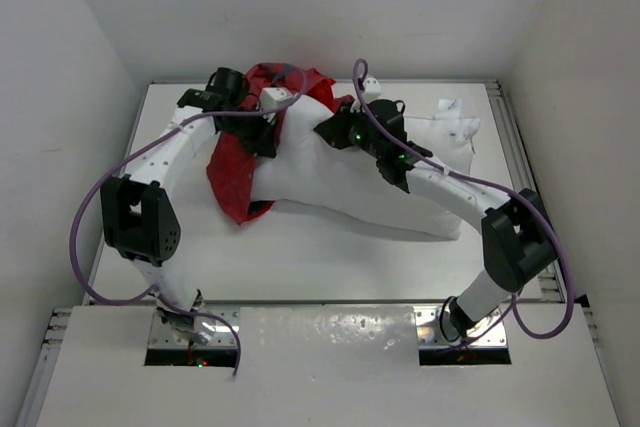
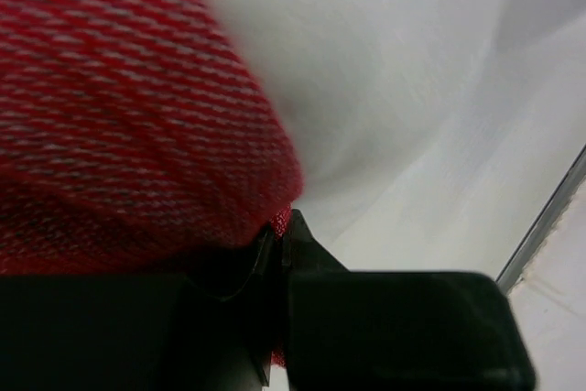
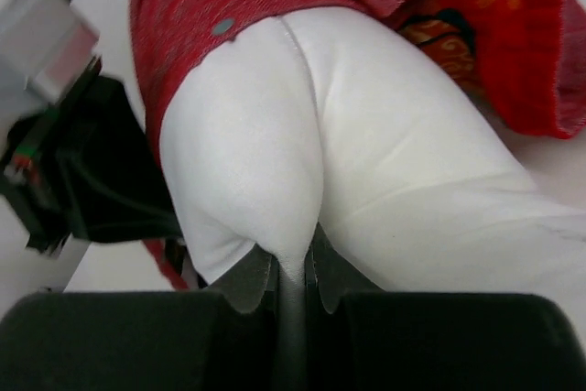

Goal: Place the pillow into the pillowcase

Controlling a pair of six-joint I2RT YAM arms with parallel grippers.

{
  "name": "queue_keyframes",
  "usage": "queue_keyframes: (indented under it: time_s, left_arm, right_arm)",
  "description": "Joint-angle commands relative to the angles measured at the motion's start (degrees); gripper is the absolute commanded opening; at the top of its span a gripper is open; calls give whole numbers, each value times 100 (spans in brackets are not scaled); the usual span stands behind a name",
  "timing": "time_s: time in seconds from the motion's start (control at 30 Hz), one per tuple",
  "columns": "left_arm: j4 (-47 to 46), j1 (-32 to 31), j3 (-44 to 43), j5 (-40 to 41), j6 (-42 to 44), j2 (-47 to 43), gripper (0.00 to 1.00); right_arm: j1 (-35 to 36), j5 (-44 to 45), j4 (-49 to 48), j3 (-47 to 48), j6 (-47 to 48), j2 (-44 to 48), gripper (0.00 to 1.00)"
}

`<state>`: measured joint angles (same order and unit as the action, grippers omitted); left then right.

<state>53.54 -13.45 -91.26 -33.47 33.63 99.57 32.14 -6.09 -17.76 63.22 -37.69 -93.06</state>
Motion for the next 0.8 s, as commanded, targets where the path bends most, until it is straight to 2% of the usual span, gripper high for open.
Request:
queue_keyframes:
  time_s: [0.0, 0.13, 0.2, 0.33, 0.43, 0.5, 0.6, 0.63, 0.67, 0.7, 0.73, 0.77]
  left_arm:
    - [-965, 159, -118, -388, -697, -315, 0]
    - [-1214, -16, -1058, -869, -1217, 35, 0]
    - [-1249, -244, -1637, -1055, -1323, 255, 0]
    - [-1205, -596, -2369, -1460, -1438, 528, 0]
    - [-1389, -834, -2292, -1094, -1534, 616, 0]
    - [-1653, -887, -2072, -759, -1561, 643, 0]
    - [-2022, -887, -1597, -293, -1614, 695, 0]
    - [-2058, -887, -1466, 83, -1561, 704, 1]
    - [-2058, -878, -1430, 278, -1535, 704, 6]
    - [-2006, -861, -1421, 619, -1517, 696, 16]
    - [-1857, -835, -1447, 684, -1456, 669, 42]
    - [-1751, -747, -1534, 728, -1360, 643, 60]
  right_arm:
    - [512, -928, 265, -135, -124, -160, 0]
    - [347, -1316, -350, 146, -756, -432, 0]
    - [206, -1369, -386, 637, -1002, -529, 0]
    - [-259, -1001, -395, 1227, -1626, -635, 0]
    - [-550, -351, -203, 1394, -1917, -679, 0]
    - [-665, 297, 385, 1439, -1882, -740, 0]
    - [-1016, 389, 949, 1430, -1848, -898, 1]
    - [-1200, 363, 1333, 1447, -1777, -951, 17]
    - [-1288, 345, 1554, 1465, -1559, -969, 27]
    - [-1481, 215, 1948, 1517, -1392, -1012, 40]
    - [-1570, 152, 2100, 1535, -1199, -1004, 66]
    - [-1640, 99, 2258, 1561, -779, -960, 72]
